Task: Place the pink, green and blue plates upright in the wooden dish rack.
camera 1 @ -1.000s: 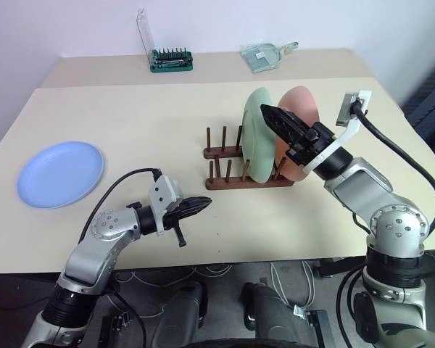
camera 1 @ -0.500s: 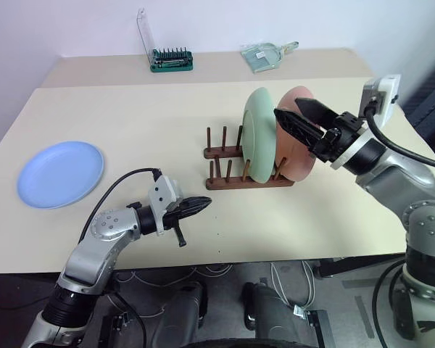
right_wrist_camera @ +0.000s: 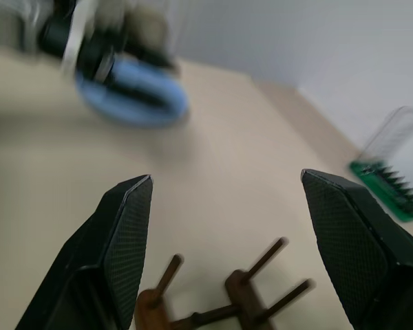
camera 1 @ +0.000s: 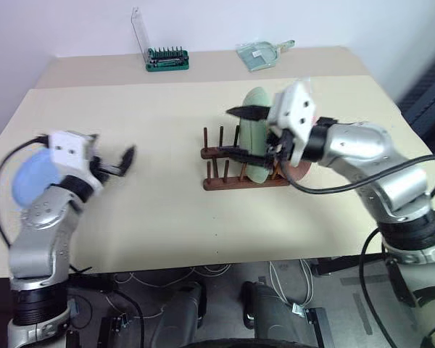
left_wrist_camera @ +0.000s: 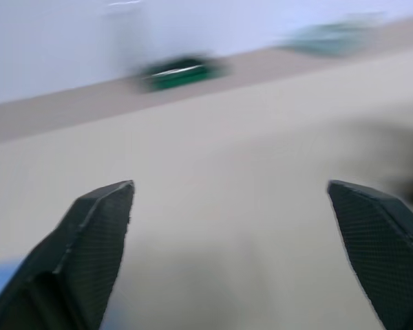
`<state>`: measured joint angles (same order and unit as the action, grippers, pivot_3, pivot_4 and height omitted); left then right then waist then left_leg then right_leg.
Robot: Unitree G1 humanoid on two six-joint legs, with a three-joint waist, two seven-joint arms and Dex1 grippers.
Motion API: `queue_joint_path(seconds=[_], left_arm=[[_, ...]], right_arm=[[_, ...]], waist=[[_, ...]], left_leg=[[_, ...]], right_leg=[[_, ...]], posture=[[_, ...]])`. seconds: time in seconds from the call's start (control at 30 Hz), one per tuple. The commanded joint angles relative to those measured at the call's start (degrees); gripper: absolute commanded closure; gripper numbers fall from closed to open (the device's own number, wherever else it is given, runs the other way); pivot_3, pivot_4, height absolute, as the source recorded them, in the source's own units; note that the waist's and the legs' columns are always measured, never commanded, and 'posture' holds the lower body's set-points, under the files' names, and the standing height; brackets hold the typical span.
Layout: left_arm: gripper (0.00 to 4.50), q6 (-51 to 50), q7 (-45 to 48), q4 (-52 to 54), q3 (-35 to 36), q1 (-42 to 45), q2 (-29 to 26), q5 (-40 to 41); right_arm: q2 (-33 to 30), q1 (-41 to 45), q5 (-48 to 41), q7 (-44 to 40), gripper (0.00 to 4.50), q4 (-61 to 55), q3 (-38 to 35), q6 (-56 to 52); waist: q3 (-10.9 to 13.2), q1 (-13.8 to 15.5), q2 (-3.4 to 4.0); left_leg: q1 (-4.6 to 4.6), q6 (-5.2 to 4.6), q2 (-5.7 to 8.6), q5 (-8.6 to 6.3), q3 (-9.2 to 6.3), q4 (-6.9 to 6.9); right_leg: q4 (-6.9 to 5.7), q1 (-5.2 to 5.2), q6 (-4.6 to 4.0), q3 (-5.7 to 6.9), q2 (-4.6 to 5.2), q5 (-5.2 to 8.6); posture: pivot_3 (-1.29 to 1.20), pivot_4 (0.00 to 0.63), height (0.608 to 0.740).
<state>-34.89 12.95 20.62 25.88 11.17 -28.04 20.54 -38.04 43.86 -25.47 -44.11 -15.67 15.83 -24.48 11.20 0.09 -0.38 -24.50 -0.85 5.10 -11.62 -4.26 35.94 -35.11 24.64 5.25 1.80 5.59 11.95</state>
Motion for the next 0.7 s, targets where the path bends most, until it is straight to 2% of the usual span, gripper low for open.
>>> queue_joint_path(seconds=[0.03, 0.1, 0.2, 0.4, 0.53, 0.7], left_arm=[[0.1, -8.0, -10.6, 3.1, 8.2, 0.3, -0.9, -3.5], [0.1, -13.0, -16.2, 3.2, 13.0, 1.5, 0.7, -3.9], [0.1, -17.2, -19.3, 3.1, 17.1, 2.5, 1.9, -2.8], [0.1, -23.2, -20.6, 0.7, 19.1, 1.1, 3.8, -2.4], [0.1, -26.2, -23.7, -3.7, 24.1, 3.8, 6.6, -1.6], [0.1, -26.8, -23.5, -7.3, 24.4, 5.7, 7.1, -0.5]], right_arm=[[2.1, 2.3, 3.8, -1.6, 0.97, 0.5, 0.5, 2.4], [3.4, 2.0, 4.5, -2.8, 0.97, 0.5, 1.0, 2.6], [5.0, 1.9, 5.7, -3.7, 0.97, 0.5, 0.9, 2.4], [7.5, 1.3, 6.2, -4.6, 0.97, 0.8, -0.1, 1.8], [7.3, 0.2, 6.4, -4.9, 0.97, -0.4, -0.8, 1.2], [7.3, -0.9, 6.7, -4.7, 0.97, -1.5, -1.1, 0.6]], waist=[[0.0, 0.4, -0.04], [0.0, 0.6, -0.05], [0.0, 0.8, -0.15], [-0.1, 0.6, -0.28], [-0.1, 0.6, -0.36], [-0.1, 0.6, -0.43]], left_leg=[[0.0, 0.01, 0.0, 0.0, 0.0, 0.02], [0.02, 0.06, 0.0, -0.01, 0.0, 0.04], [0.04, 0.2, 0.01, -0.08, -0.04, 0.06], [0.06, 0.25, 0.04, -0.08, -0.04, 0.05], [0.08, 0.3, 0.02, -0.06, -0.05, 0.04], [0.08, 0.33, 0.01, -0.06, -0.05, 0.05]], right_leg=[[-0.01, 0.0, 0.05, 0.0, -0.02, -0.03], [-0.03, -0.01, 0.07, 0.0, -0.04, -0.05], [-0.06, -0.02, 0.08, 0.02, -0.06, -0.06], [-0.07, -0.03, 0.08, 0.02, -0.06, -0.07], [-0.13, -0.01, 0.07, 0.03, -0.07, -0.08], [-0.13, -0.01, 0.07, 0.02, -0.08, -0.09]], posture=[[0.0, 0.15, 0.74], [0.0, 0.15, 0.74], [0.0, 0.15, 0.74], [0.0, 0.15, 0.74], [0.0, 0.15, 0.74], [0.0, 0.15, 0.74]])
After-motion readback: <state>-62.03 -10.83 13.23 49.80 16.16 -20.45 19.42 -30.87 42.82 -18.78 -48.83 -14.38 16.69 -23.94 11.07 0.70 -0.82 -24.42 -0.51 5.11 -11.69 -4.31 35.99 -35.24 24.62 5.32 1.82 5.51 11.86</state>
